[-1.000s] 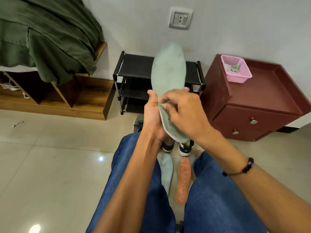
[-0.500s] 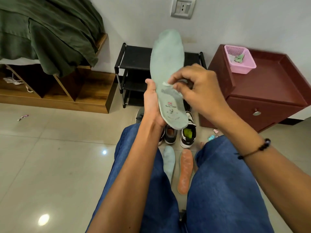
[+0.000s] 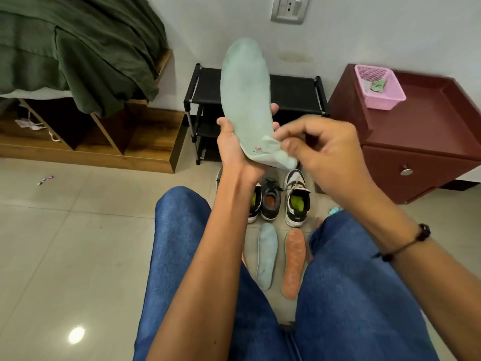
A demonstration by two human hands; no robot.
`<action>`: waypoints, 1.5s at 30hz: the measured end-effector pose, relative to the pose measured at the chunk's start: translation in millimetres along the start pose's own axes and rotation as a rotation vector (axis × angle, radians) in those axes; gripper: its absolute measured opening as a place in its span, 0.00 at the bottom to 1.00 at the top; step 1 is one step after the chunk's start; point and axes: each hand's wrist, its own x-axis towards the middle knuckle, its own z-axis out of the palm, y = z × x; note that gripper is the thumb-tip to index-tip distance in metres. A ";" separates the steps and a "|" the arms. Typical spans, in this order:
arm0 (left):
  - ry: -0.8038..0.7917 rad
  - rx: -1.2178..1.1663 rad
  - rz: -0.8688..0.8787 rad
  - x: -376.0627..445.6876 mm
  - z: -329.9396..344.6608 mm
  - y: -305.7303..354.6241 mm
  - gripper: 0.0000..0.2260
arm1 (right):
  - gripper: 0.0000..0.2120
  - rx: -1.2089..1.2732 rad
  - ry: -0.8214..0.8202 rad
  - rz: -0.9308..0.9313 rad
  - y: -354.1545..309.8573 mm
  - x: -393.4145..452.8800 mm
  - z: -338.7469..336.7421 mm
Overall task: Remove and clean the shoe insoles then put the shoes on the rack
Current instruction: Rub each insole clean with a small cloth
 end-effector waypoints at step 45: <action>-0.036 0.060 0.059 -19.0 -2.1 -8.3 0.35 | 0.13 0.341 -0.182 0.547 0.4 -1.3 14.4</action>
